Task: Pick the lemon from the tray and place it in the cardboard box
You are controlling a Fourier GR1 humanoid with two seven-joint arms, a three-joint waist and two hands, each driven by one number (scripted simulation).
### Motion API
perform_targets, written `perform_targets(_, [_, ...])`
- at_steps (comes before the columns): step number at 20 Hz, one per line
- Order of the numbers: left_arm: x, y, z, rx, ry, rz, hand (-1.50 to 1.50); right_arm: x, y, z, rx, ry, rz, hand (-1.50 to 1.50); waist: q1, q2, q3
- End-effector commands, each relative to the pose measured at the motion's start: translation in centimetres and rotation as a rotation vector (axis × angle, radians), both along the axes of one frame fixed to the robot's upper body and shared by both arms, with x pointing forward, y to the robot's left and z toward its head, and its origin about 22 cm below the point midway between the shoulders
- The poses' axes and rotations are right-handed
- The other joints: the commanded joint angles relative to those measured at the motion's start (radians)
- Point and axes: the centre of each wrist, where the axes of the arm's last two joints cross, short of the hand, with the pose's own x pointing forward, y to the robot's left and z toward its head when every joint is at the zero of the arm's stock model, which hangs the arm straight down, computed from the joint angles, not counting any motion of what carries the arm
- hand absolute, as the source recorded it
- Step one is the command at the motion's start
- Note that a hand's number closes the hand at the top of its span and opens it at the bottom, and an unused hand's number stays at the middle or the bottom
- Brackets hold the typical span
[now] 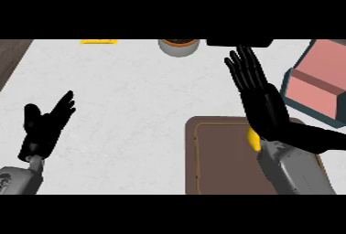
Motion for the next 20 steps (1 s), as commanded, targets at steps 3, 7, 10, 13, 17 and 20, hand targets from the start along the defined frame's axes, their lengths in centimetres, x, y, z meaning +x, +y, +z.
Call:
perform_targets(3, [1.1,-2.8,1.9,-0.017,-0.158,-0.148,0.0,-1.3,-3.0,-6.5,-0.03,0.405,-0.402,-1.5,-0.051,-0.018,0.031])
perform_targets(7, [0.9,-3.2,1.8,-0.02,-0.174,-0.161,0.0,-0.4,-7.0,-2.8,0.232,0.155,-0.788,-1.5,-0.221,-0.103,0.055])
perform_targets(10, [1.1,-5.9,3.1,-0.028,-0.277,-0.282,0.0,-7.4,-14.0,-15.5,-0.615,0.682,-0.942,-1.5,-0.094,0.001,0.013])
perform_targets(13, [1.3,-7.5,3.7,-0.035,-0.314,-0.337,0.0,-9.7,-13.4,-17.6,-0.84,0.661,-1.003,-1.5,-0.06,-0.011,0.018])
perform_targets(17, [0.9,-8.4,3.2,-0.026,-0.297,-0.37,0.0,-10.5,-13.4,-17.0,-1.005,0.618,-1.06,-1.5,-0.045,-0.024,0.018])
perform_targets(20, [0.9,-8.7,2.6,-0.018,-0.287,-0.364,0.0,-10.1,-13.0,-15.6,-1.081,0.644,-1.049,-1.5,-0.05,-0.027,0.017])
